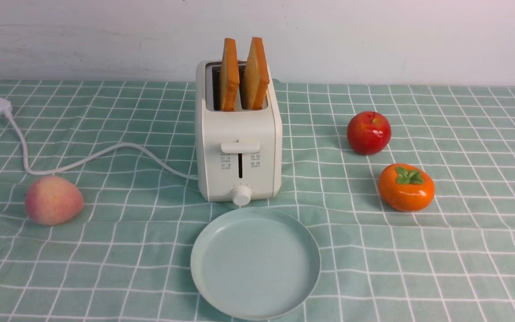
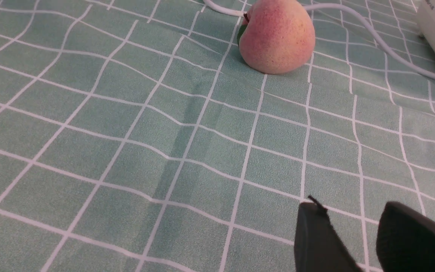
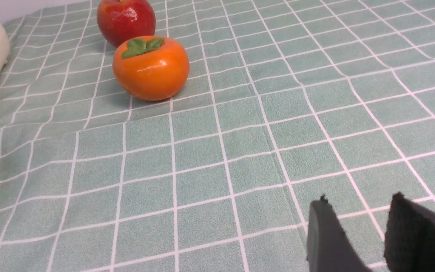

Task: Take toasted bread from bread machine on blue coffee table place on plate.
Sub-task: 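Grasp the toast slice in the toaster and pull it up out of the slot with the right gripper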

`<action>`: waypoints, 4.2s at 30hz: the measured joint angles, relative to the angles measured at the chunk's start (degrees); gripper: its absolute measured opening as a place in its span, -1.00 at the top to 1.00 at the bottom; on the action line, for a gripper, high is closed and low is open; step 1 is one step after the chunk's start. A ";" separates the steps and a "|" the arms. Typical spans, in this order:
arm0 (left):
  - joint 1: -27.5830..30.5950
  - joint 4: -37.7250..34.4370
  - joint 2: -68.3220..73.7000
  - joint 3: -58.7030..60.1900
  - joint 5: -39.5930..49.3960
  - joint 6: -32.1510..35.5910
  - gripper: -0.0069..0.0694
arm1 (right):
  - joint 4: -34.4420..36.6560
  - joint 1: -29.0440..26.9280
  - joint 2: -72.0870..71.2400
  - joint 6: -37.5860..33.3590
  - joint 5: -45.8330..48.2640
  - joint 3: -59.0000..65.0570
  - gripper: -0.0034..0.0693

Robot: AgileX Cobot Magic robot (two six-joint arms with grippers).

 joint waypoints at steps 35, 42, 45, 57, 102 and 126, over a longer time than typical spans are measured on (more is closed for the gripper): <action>-8.29 0.00 0.00 0.00 0.00 0.00 0.19 | 0.00 1.09 0.00 0.00 0.00 0.00 0.25; -8.29 0.00 0.00 0.00 0.00 0.00 0.19 | 0.00 1.09 0.00 0.00 0.00 0.00 0.25; -8.29 0.00 0.00 0.00 0.00 0.00 0.19 | 0.00 1.09 0.00 0.00 0.00 0.00 0.25; -8.29 0.00 0.00 0.00 0.00 0.00 0.19 | 0.00 1.09 0.00 0.00 0.00 0.00 0.25; -8.29 -1.98 0.00 0.02 -27.94 -4.16 0.19 | -5.78 1.09 0.00 2.37 -38.80 0.55 0.25; -8.29 5.45 33.21 -41.54 -11.76 -25.00 0.19 | -15.85 1.09 34.26 26.15 -12.19 -44.77 0.25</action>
